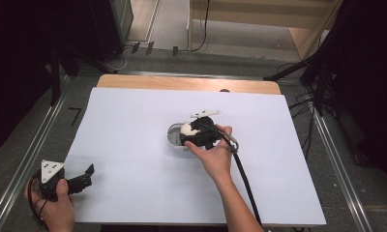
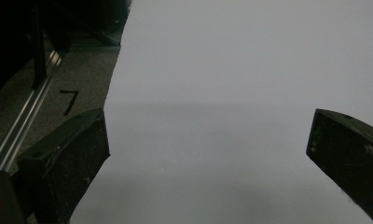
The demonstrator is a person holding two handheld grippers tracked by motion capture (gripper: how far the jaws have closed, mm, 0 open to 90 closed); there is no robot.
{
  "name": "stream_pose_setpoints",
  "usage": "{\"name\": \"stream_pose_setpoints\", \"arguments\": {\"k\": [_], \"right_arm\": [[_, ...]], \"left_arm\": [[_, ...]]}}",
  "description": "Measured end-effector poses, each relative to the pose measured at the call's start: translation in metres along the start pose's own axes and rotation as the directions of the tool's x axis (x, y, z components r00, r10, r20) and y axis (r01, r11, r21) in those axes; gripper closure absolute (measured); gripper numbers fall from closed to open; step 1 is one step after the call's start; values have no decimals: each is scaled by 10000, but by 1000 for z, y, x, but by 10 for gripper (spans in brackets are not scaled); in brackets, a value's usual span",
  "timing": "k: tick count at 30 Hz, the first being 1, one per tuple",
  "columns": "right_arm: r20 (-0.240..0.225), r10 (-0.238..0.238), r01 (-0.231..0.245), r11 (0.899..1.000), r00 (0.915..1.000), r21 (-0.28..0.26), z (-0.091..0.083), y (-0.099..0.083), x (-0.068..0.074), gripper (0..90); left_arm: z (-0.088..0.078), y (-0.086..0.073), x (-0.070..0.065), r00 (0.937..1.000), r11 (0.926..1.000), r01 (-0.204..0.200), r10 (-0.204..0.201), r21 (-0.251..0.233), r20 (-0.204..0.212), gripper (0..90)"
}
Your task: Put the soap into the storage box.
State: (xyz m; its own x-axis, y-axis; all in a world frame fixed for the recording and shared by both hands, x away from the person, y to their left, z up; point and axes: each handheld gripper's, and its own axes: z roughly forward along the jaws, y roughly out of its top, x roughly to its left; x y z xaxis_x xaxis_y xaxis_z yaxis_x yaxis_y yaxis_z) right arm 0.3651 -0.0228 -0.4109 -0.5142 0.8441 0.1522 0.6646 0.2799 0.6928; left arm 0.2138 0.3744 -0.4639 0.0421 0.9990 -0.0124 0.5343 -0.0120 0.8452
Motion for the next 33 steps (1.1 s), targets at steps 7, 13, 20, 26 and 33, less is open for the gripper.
{"name": "stream_pose_setpoints", "arguments": {"k": [7, 13, 20, 26, 33], "right_arm": [[55, 65, -66, 9999, 10000, 147, 6, 0, 0, 256], [107, 142, -145, 9995, 9998, 288, 10, -1, -1, 255], [81, 246, -249, 9987, 9997, 435, 15, -2, -1, 255], [64, 285, -288, 9986, 9996, 454, 18, -3, -1, 255], [10, 484, -483, 9969, 9988, 615, 19, -3, -2, 254]], "left_arm": [[0, 0, 0, 10000, 10000, 25, -25, -9, 15, 0], [0, 0, 1, 10000, 10000, 33, -33, -13, 30, 0], [0, 0, 0, 10000, 10000, 23, -23, -4, 16, 0], [0, 0, 1, 10000, 10000, 20, -20, -3, 35, 0], [0, 0, 1, 10000, 10000, 51, -51, 7, 35, 0]]}}
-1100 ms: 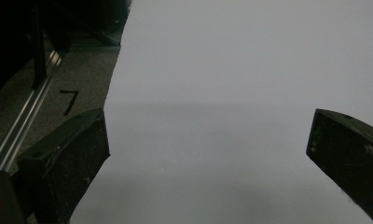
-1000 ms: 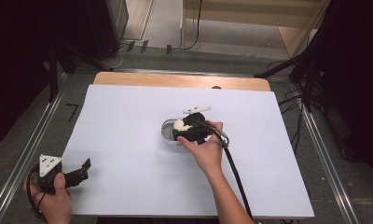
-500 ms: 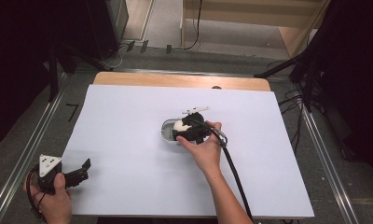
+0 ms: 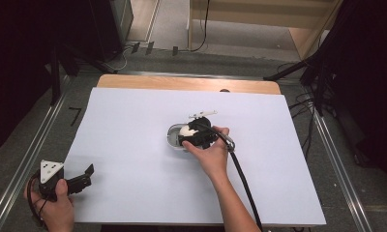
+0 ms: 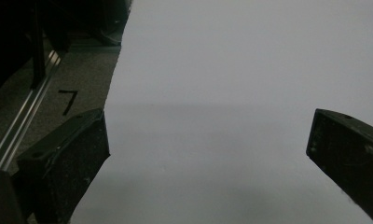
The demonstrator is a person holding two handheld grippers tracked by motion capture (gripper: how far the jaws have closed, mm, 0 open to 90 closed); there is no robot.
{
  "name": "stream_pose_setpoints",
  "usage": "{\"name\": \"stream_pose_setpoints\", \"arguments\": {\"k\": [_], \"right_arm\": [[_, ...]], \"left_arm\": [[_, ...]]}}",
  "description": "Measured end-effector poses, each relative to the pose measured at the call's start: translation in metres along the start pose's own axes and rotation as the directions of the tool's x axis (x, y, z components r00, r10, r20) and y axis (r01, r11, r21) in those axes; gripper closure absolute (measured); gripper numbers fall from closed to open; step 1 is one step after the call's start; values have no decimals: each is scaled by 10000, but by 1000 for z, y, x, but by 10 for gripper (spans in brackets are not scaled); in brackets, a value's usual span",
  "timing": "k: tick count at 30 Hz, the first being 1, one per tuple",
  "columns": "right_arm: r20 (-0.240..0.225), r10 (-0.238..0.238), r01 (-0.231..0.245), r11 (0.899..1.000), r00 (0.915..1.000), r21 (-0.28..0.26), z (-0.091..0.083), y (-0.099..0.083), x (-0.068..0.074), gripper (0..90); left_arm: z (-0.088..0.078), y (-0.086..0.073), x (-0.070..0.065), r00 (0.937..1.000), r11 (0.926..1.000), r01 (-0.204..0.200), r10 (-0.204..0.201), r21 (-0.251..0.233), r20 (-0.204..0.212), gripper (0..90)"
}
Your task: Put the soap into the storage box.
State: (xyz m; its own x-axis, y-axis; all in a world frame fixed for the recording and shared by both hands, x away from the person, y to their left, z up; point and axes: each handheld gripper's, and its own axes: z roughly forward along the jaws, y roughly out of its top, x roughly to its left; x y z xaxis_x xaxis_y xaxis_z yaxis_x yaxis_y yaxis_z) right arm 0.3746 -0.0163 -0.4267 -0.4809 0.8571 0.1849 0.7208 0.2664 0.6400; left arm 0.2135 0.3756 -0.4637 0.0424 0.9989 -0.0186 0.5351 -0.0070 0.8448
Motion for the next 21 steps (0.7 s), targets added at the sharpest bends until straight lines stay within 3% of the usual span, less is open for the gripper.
{"name": "stream_pose_setpoints", "arguments": {"k": [21], "right_arm": [[-134, 38, -40, 9998, 9999, -182, -8, -3, -2, 216]], "left_arm": [[0, 0, 0, 10000, 10000, -15, 15, 25, -8, 0]]}}
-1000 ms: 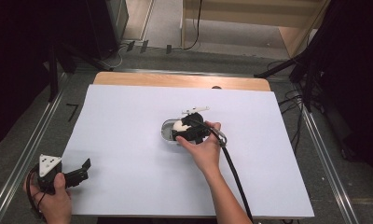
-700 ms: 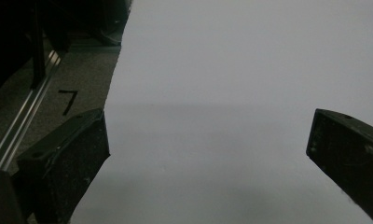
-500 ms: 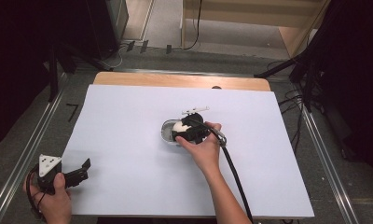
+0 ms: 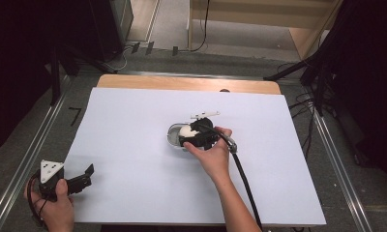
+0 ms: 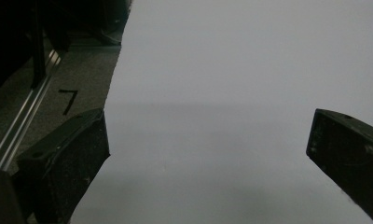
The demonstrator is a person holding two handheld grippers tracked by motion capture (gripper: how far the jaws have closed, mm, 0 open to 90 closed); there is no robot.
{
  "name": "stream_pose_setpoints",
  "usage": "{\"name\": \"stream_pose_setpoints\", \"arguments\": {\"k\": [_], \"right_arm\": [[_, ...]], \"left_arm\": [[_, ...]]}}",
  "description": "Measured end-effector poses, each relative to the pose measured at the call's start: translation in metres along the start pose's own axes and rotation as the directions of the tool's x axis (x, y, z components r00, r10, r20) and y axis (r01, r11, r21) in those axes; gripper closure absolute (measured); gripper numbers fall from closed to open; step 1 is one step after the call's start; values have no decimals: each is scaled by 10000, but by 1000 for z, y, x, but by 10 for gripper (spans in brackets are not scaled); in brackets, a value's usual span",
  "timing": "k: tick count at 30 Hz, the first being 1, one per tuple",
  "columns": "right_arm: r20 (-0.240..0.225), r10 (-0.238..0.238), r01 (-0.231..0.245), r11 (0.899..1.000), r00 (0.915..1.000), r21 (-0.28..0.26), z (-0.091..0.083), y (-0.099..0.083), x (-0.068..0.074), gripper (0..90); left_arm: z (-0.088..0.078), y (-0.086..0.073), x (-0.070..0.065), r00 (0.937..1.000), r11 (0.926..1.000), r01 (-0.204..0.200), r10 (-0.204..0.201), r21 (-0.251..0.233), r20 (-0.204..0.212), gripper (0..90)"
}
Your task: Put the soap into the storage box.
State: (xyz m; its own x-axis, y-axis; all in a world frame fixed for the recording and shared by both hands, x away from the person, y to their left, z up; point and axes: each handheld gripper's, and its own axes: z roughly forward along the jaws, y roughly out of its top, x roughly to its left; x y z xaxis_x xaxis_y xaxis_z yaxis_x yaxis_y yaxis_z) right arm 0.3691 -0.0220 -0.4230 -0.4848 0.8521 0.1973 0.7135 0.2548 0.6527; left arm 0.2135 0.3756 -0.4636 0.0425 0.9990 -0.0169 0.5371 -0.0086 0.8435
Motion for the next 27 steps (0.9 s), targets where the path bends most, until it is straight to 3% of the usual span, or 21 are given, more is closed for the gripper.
{"name": "stream_pose_setpoints", "arguments": {"k": [15, 27], "right_arm": [[-92, 336, -344, 9936, 9994, -1077, -27, -1, -13, 219], [59, 686, -668, 9853, 9976, -1570, -47, -22, -41, 165]], "left_arm": [[0, 0, -1, 10000, 10000, 12, -12, -42, -44, 0], [0, 0, 0, 10000, 10000, 8, -8, -26, -47, 0]]}}
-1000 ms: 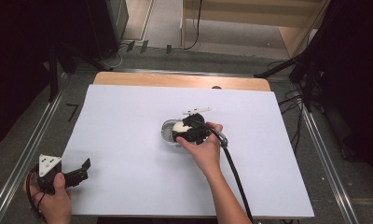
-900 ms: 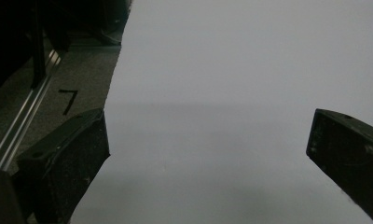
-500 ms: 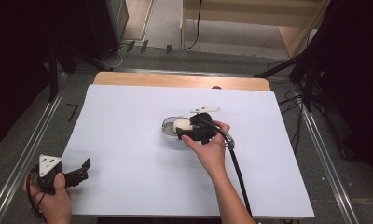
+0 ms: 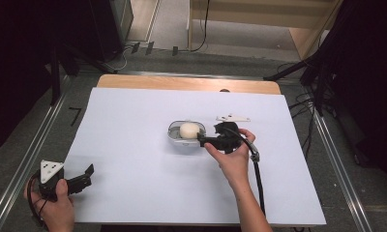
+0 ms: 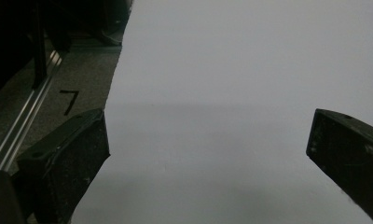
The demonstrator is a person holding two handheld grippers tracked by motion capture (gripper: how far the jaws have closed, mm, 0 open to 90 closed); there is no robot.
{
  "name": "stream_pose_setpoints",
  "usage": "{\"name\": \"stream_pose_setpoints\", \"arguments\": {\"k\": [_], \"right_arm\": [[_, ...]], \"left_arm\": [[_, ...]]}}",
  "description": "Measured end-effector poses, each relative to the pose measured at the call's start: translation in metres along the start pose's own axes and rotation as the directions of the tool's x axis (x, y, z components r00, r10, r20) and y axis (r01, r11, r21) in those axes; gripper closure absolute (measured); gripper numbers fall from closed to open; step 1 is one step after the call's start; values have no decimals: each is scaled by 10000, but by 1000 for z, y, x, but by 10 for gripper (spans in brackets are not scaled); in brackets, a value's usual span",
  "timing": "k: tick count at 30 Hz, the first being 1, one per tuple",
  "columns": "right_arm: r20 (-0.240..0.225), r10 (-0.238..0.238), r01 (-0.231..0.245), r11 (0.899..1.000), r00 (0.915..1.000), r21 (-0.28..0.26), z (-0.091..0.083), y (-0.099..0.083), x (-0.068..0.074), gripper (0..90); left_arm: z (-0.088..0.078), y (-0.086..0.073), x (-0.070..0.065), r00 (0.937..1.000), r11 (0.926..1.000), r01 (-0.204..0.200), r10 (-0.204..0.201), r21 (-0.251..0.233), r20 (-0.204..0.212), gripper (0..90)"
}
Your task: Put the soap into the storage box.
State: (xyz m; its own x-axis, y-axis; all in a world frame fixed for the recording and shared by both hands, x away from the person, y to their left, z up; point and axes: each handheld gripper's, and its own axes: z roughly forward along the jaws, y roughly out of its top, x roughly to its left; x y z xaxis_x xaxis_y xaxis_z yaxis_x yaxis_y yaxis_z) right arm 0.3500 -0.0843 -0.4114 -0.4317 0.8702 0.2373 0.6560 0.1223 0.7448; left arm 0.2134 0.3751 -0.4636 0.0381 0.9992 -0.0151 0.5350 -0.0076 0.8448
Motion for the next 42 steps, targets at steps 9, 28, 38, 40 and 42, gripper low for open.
{"name": "stream_pose_setpoints", "arguments": {"k": [9, 28, 38, 40, 42], "right_arm": [[205, 196, -192, 9996, 9996, -201, -19, -11, -25, 133], [934, 1065, -1008, 9928, 9899, -642, -61, -67, -92, 129], [1302, 1296, -1191, 9892, 9830, -859, -81, -93, -124, 127], [1368, 1385, -1269, 9878, 9809, -905, -85, -98, -131, 126], [1478, 1451, -1327, 9870, 9783, -909, -90, -103, -137, 126]], "left_arm": [[0, 0, 0, 10000, 10000, 49, -49, -40, 18, 0], [-1, 0, 0, 10000, 10000, 35, -35, -92, -34, 0], [0, 0, -1, 10000, 10000, 2, -2, -9, -35, 0], [0, 0, -1, 10000, 10000, -11, 10, -41, -70, 0], [0, 0, -1, 10000, 10000, -21, 21, -49, -43, 0]]}}
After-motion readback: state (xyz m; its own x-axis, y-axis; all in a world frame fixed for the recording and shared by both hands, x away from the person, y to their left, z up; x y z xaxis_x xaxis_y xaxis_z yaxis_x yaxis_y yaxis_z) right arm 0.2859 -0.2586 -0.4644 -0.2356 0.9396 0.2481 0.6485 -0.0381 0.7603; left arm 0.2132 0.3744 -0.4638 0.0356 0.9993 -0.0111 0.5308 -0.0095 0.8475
